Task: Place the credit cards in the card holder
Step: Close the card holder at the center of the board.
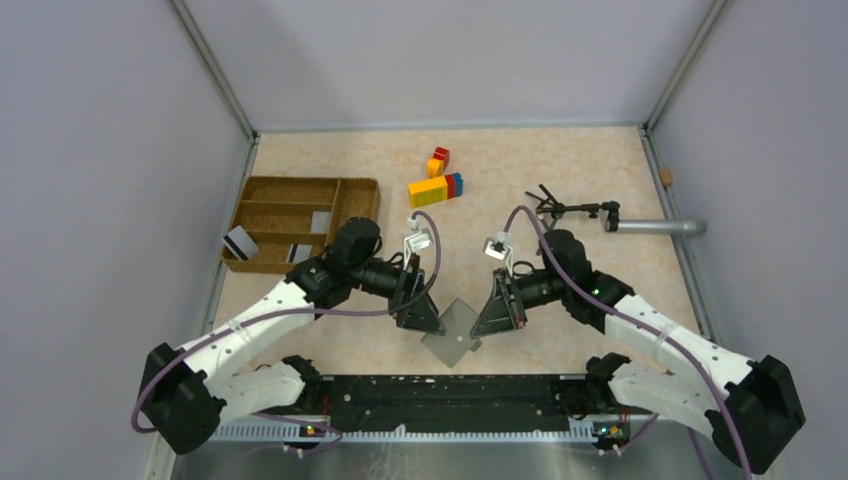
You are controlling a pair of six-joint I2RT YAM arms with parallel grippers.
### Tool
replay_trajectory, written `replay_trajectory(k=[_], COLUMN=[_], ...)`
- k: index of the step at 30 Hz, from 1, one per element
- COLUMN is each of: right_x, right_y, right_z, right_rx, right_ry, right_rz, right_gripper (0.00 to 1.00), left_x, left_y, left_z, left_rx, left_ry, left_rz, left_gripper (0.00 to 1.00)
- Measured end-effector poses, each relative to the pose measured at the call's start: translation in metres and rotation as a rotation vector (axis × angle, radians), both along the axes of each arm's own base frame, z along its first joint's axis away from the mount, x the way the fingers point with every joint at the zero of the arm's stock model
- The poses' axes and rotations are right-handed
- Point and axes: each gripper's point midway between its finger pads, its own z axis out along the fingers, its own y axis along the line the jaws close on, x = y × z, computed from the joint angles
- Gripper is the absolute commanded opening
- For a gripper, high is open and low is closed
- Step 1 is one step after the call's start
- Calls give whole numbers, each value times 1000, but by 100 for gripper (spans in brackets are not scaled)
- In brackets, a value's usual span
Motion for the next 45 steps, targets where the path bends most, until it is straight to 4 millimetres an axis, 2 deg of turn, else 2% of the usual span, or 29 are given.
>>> replay_trajectory(k=[4,6,8,10,12,13,14,18,20,22,23,26,28,36,45], right_x=[-1,-5,-8,-11,-10,-9,-7,-3,4,10,12,18,25,56,59], right_y=[5,8,13,18,23,25,26,28,29,29,28,21,18,8,15], right_z=[-7,-8,-6,-2,1,0,-4,-8,-9,-7,-5,-4,-5,-10,-19], right_rx=[-27,-35,-37,-32,-24,-28,-40,-57,-65,-65,-58,-38,-32,-64,-87], right_ry=[25,30,25,14,-1,-3,2,4,-18,-46,-61,-120,-152,-306,-434], right_rz=[26,46,68,88,98,94,85,61,19,-29,-50,-138,-197,-468,-591], right_gripper=[0,0,0,0,0,4,14,50,62,68,69,68,67,65,65], left_x=[-5,-6,-7,-7,-9,-11,-12,-10,-2,8,10,36,42,50,60], left_y=[-5,-8,-12,-16,-18,-18,-18,-16,-13,-9,-7,4,5,7,13], left_z=[4,0,-5,-8,-9,-7,-4,-5,-5,-2,-1,5,8,14,11], left_rx=[-28,-22,-10,-9,-7,-14,-24,-27,-35,-59,-71,-103,-117,-134,-139], left_ry=[8,32,70,89,110,119,116,105,107,107,108,103,96,99,117], left_rz=[-44,-57,-69,-80,-88,-101,-110,-92,-57,-5,12,120,142,170,215], left_gripper=[90,76,68,48,18,4,0,0,0,0,0,0,0,0,0])
